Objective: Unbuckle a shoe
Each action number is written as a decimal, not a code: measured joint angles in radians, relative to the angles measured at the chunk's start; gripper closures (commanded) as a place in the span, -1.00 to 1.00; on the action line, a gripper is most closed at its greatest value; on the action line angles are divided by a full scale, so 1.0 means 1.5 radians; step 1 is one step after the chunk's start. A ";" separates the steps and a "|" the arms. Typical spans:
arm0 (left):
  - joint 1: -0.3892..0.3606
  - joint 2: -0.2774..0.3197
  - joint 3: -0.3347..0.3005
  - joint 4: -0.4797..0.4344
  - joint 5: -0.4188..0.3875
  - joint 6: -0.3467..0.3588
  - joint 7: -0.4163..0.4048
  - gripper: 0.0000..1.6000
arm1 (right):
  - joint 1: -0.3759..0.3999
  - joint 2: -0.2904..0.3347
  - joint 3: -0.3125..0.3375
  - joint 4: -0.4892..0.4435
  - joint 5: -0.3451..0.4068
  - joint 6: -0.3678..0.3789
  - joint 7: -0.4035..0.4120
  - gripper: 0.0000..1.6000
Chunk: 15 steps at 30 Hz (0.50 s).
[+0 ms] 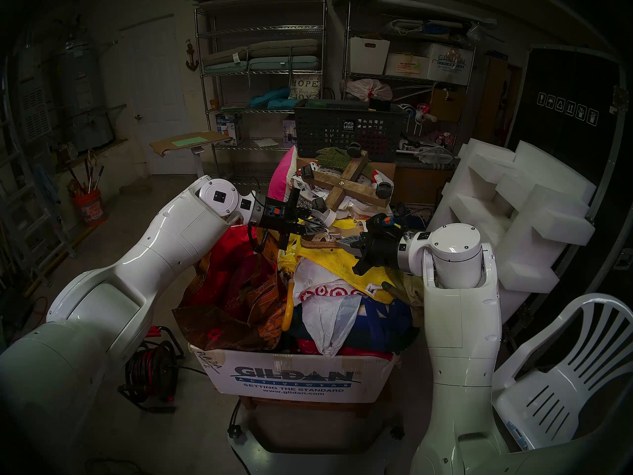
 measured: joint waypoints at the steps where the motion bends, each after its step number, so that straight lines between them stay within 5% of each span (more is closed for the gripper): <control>1: 0.000 0.000 0.000 0.000 0.000 0.001 0.000 0.20 | 0.000 0.000 0.000 0.000 0.000 0.000 0.000 1.00; 15: -0.001 -0.008 -0.002 0.012 -0.001 0.004 0.008 0.20 | 0.002 -0.001 0.012 0.004 0.007 0.000 0.018 0.96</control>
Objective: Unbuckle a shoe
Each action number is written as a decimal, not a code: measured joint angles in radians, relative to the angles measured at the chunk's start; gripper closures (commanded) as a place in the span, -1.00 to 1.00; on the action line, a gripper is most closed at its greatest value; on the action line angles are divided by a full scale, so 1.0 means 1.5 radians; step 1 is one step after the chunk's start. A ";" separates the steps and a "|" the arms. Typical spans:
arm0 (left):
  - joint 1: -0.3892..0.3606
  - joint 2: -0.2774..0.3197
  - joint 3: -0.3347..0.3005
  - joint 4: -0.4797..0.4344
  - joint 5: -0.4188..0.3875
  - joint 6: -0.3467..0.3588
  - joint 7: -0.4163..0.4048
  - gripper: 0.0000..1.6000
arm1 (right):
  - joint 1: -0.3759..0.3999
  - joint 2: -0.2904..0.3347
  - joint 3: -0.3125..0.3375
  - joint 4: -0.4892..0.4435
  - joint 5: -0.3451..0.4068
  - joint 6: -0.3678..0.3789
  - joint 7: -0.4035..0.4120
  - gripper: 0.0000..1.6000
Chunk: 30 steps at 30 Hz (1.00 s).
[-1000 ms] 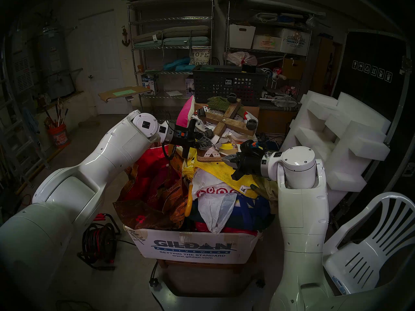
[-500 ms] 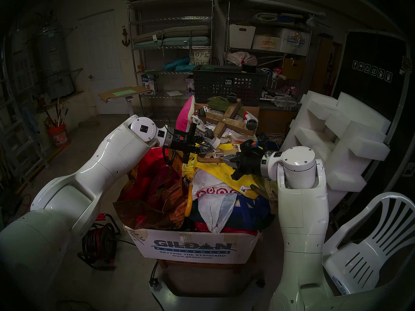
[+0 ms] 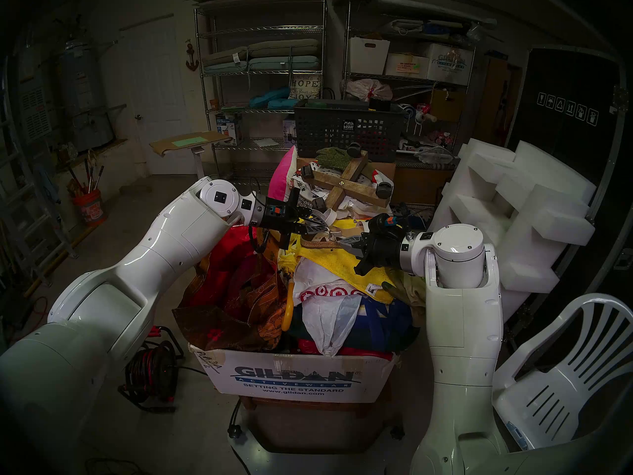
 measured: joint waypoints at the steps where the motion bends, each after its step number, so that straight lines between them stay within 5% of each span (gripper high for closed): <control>1: 0.000 -0.001 0.000 0.002 0.000 -0.001 0.000 0.19 | 0.001 0.000 0.001 0.001 0.001 0.000 0.002 0.80; 14: -0.004 -0.006 -0.001 0.013 -0.001 -0.011 -0.001 0.18 | 0.004 -0.002 0.006 0.006 0.002 -0.006 0.011 0.20; 30: -0.006 -0.008 -0.001 0.014 -0.002 -0.014 -0.004 0.18 | 0.007 -0.006 0.006 0.011 0.001 -0.012 0.012 0.33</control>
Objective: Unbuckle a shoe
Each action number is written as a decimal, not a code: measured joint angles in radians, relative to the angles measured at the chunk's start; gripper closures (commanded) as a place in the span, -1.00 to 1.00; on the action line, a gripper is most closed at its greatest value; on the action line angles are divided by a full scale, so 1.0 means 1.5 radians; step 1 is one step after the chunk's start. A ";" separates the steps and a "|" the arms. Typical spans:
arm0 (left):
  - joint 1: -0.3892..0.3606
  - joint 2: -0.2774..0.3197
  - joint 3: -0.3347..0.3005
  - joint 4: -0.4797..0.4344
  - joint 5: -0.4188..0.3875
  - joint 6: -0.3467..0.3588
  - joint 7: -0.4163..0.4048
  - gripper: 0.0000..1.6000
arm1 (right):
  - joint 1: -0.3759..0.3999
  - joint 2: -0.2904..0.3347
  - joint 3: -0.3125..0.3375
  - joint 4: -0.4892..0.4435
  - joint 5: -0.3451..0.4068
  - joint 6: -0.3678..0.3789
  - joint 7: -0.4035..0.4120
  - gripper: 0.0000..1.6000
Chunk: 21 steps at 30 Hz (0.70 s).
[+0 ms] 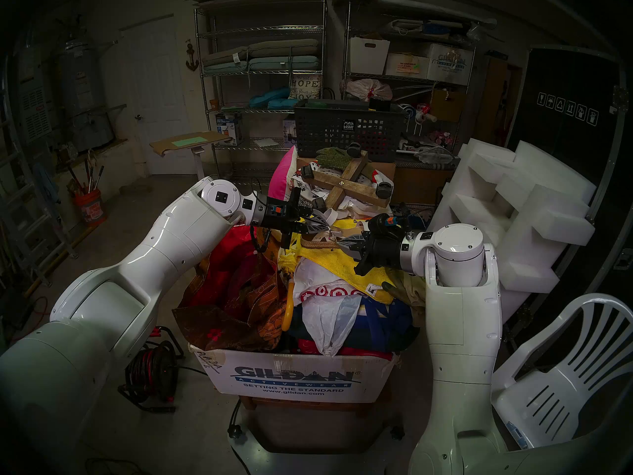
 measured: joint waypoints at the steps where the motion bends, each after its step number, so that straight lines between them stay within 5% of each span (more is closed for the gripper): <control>1: 0.000 0.000 0.000 0.000 0.000 0.000 0.000 0.18 | 0.000 0.000 0.000 0.000 0.000 0.000 0.000 0.31; 21: -0.002 -0.003 0.000 0.001 0.001 0.007 -0.001 0.18 | 0.002 -0.002 -0.001 0.008 0.000 -0.010 0.004 0.15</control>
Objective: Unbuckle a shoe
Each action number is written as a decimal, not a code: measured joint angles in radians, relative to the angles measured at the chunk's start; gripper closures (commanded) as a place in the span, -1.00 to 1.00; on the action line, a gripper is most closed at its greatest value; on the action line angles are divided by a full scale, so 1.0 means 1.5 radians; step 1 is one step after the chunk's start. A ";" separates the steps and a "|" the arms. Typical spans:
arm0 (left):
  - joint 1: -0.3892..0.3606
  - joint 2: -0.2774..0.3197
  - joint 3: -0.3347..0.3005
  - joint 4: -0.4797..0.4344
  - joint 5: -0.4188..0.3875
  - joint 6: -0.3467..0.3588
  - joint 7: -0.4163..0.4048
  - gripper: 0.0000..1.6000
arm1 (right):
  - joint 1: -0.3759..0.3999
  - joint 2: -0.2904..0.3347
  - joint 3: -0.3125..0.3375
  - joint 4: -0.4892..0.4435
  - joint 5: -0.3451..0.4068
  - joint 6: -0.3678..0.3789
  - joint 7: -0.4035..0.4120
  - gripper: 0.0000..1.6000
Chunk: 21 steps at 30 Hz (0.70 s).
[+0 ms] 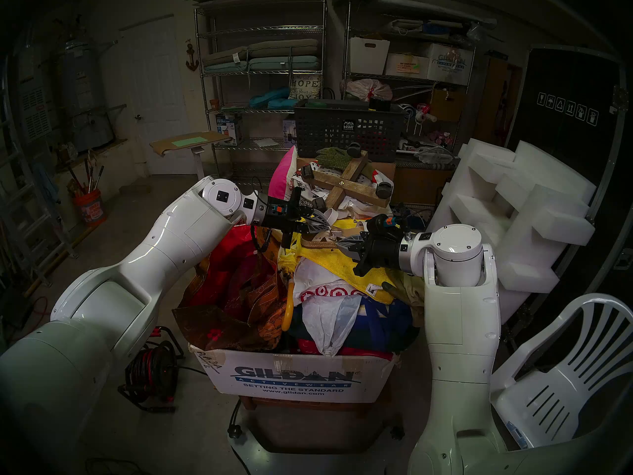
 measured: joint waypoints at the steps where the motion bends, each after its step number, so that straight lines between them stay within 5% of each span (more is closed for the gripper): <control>1: 0.000 0.000 0.000 0.000 0.000 0.000 0.000 0.18 | 0.000 0.000 -0.001 0.000 -0.001 -0.001 0.000 0.14; 21: 0.000 0.004 -0.001 -0.004 -0.001 0.000 -0.001 0.18 | 0.003 -0.003 -0.014 0.001 -0.010 -0.006 -0.008 0.04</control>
